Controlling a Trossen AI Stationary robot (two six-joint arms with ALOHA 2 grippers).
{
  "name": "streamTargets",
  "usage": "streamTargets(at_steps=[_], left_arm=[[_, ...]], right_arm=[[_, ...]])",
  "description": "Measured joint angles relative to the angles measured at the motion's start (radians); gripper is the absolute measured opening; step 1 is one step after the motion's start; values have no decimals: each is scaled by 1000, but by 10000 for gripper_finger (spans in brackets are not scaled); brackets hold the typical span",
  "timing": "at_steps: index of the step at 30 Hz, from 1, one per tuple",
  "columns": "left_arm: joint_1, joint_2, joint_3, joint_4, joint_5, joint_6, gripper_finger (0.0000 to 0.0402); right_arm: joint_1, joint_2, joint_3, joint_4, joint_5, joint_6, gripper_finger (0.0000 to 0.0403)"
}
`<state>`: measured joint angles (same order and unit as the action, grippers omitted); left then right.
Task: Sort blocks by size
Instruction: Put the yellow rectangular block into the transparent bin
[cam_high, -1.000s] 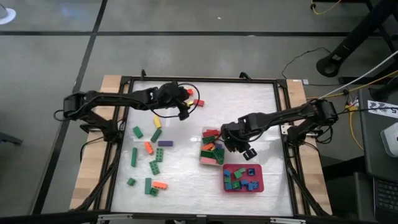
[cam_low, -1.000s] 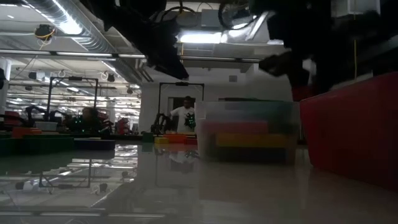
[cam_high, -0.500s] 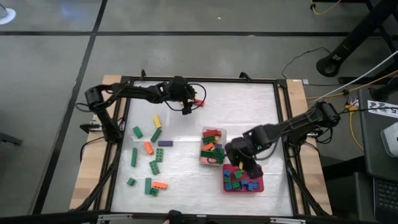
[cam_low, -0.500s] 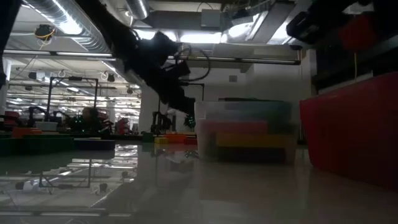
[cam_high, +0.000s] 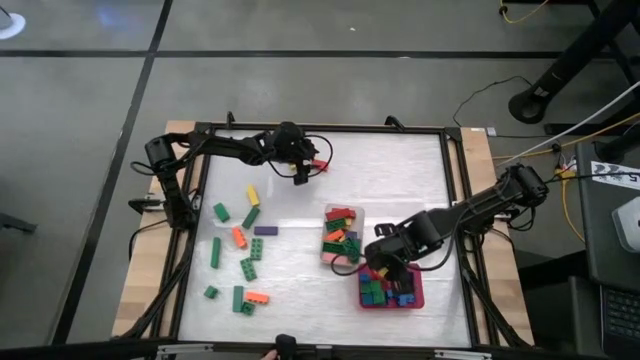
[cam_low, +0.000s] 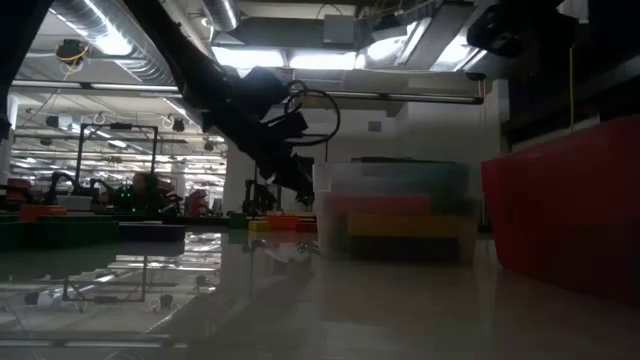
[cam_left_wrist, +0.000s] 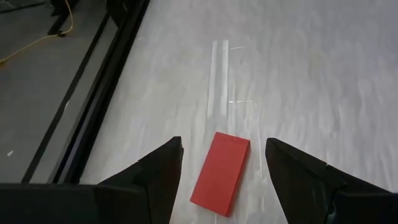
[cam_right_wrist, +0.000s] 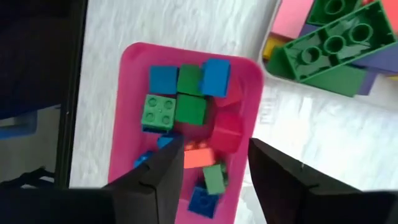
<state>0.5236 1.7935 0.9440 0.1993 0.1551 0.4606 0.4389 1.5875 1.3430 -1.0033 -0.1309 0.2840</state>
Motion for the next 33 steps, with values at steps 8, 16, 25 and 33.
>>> streamTargets(at_steps=[8, 16, 25, 33], left_arm=[[12, -5, 0, -85, -153, -158, 217], [10, -7, 0, -167, -415, -537, 217], [11, -7, 0, -283, -449, -873, 217], [-10, -7, 0, -343, -471, -981, 217]], right_arm=[[-1, 0, 0, -1, 9, 0, 179], [-1, 0, 0, -2, 24, -40, 179], [-1, 0, 0, -33, 50, -124, 179], [-1, 0, 0, -79, 50, -162, 179]])
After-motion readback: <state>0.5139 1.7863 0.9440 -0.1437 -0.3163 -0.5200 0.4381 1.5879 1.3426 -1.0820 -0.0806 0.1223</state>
